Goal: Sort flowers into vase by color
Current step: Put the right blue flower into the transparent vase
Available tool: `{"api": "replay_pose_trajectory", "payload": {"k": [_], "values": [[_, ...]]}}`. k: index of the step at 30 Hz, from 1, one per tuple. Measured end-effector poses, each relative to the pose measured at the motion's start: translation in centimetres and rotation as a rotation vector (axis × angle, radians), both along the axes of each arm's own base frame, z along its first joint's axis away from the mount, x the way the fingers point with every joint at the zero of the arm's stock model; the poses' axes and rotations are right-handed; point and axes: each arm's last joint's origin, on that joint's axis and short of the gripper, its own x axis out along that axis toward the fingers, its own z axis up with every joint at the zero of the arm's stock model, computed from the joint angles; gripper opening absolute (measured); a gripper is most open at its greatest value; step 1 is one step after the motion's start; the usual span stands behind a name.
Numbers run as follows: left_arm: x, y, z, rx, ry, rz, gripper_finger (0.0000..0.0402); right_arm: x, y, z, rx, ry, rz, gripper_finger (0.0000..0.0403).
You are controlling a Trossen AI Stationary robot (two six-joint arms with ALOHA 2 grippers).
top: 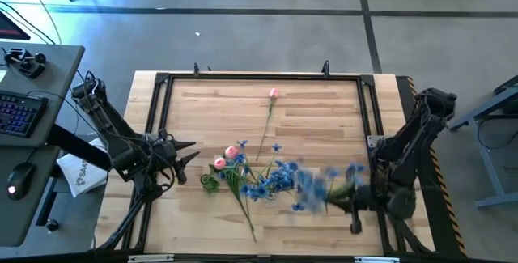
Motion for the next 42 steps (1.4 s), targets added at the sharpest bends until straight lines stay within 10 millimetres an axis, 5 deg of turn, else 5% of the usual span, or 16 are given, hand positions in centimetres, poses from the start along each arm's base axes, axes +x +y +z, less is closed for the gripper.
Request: {"api": "replay_pose_trajectory", "payload": {"k": [3, 7, 28, 42], "values": [[0.0, 0.0, 0.0, 0.001, -0.001, 0.001, 0.0144, 1.0, 0.3, 1.7, -0.157, -0.191, 0.24, 0.0001], [0.0, 0.0, 0.0, 0.002, -0.003, 0.002, 0.0144, 1.9, -0.1, 2.7, -0.33, -0.369, 0.282, 0.0001], [0.0, 0.0, 0.1, 0.013, -0.021, 0.01, 0.0144, 11.0, -2.2, -0.4, -0.413, -0.361, 0.084, 0.0], [0.0, 0.0, 0.1, 0.014, -0.024, 0.011, 0.0144, 13.8, -2.5, -2.8, -0.384, -0.302, 0.06, 0.0]]}}
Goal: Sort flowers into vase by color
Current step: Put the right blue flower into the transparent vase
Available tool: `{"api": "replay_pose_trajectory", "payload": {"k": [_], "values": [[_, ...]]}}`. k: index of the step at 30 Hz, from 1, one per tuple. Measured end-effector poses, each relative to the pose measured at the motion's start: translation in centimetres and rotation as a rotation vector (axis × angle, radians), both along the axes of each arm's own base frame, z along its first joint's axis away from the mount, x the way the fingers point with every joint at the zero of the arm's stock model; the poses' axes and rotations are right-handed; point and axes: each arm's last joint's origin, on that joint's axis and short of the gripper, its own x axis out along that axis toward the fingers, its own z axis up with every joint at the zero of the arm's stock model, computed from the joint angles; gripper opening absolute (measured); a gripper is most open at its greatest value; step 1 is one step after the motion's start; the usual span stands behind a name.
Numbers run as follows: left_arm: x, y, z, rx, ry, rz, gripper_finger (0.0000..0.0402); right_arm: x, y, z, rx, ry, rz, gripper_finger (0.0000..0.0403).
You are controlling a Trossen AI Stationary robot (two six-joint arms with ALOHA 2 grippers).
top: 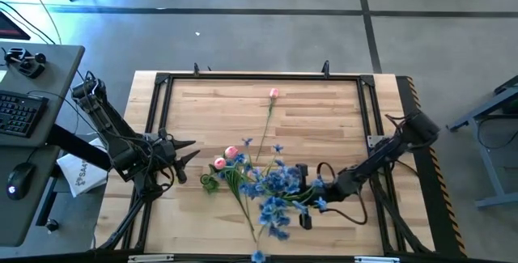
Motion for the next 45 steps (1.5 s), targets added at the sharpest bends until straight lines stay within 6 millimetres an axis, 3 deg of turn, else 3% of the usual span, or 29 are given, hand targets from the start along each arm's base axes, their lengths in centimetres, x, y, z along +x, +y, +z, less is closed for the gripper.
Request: {"api": "replay_pose_trajectory", "payload": {"k": [26, 38, 45], "values": [[0.1, -0.2, 0.1, -0.023, -0.012, -0.002, 0.0144, 0.4, -0.3, -3.7, 0.062, 0.331, -0.11, 0.0016], [0.1, -0.2, 0.1, -0.021, -0.011, -0.003, 0.0144, -0.6, -0.5, -3.5, 0.085, 0.452, -0.118, 0.0147], [0.1, -0.2, 0.1, -0.016, -0.008, -0.004, 0.0144, -1.7, -0.7, -1.9, 0.142, 0.451, -0.164, 0.0194]]}}
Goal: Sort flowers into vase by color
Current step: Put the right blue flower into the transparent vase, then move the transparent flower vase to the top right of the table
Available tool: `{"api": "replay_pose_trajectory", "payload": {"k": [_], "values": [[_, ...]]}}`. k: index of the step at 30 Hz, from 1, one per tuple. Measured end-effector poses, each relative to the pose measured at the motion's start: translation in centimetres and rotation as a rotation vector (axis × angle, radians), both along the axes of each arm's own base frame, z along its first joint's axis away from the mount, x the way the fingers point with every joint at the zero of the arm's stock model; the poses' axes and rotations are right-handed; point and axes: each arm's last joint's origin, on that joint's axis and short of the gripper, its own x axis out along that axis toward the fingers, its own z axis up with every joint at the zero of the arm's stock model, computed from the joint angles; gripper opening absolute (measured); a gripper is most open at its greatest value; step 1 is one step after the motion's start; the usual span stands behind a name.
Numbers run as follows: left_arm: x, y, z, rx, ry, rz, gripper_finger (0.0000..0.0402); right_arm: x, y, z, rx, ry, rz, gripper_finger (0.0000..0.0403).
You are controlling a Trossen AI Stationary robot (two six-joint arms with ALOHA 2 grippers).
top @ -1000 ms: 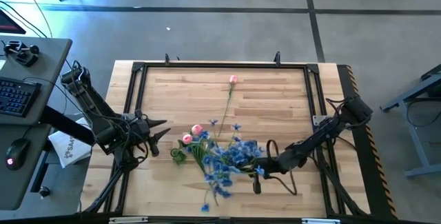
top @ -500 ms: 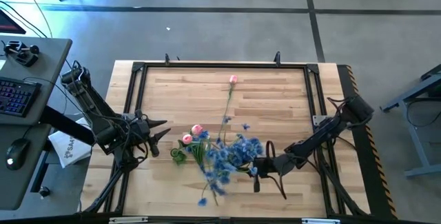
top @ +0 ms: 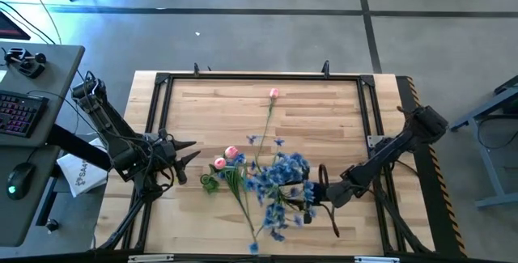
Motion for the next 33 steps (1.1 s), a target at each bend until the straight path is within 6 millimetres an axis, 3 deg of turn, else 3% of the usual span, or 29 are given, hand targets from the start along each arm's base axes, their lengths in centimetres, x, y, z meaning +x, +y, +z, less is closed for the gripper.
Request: {"api": "replay_pose_trajectory", "payload": {"k": [6, 14, 24, 33], "values": [[0.0, 0.0, 0.0, 0.01, 0.006, -0.003, 0.0144, -0.9, -0.6, 0.3, 0.109, 0.097, -0.008, 0.0235], [0.0, 0.0, 0.0, 0.027, 0.0, -0.001, 0.0144, -2.0, -1.3, -1.3, 0.329, 0.354, -0.032, 0.0289], [0.0, 0.0, 0.1, 0.036, -0.006, 0.003, 0.0144, 1.2, -2.1, -4.2, 0.226, 0.288, -0.064, 0.0291], [0.0, 0.0, 0.1, 0.035, -0.004, 0.002, 0.0144, 2.2, -2.7, -4.3, 0.22, 0.22, -0.105, 0.0285]]}}
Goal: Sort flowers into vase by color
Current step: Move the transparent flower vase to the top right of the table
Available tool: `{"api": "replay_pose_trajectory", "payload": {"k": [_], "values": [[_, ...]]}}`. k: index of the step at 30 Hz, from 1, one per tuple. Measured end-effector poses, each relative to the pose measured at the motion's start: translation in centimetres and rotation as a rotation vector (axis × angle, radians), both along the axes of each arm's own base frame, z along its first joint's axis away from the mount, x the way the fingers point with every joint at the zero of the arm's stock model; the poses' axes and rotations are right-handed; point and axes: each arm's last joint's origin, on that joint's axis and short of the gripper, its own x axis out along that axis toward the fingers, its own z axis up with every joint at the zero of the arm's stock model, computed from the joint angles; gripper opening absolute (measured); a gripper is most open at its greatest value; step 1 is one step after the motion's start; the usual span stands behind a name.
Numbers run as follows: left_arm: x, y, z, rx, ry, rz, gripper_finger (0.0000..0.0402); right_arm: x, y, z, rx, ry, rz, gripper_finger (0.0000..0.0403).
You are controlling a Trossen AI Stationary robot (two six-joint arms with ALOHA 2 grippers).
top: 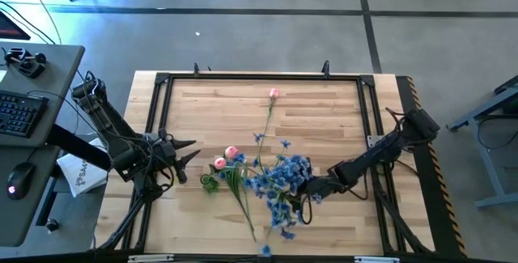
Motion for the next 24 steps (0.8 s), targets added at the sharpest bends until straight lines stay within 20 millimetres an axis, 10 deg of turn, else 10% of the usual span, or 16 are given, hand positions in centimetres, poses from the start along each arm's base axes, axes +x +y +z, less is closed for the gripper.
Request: {"api": "replay_pose_trajectory", "payload": {"k": [11, 24], "values": [[0.0, 0.0, 0.0, 0.0, 0.001, 0.0, 0.0144, 0.1, 0.0, 0.1, -0.029, -0.003, 0.043, 0.0118], [0.0, 0.0, 0.0, -0.003, 0.005, -0.002, 0.0144, -0.5, -1.5, 1.0, -0.038, 0.053, -0.05, 0.0115]]}}
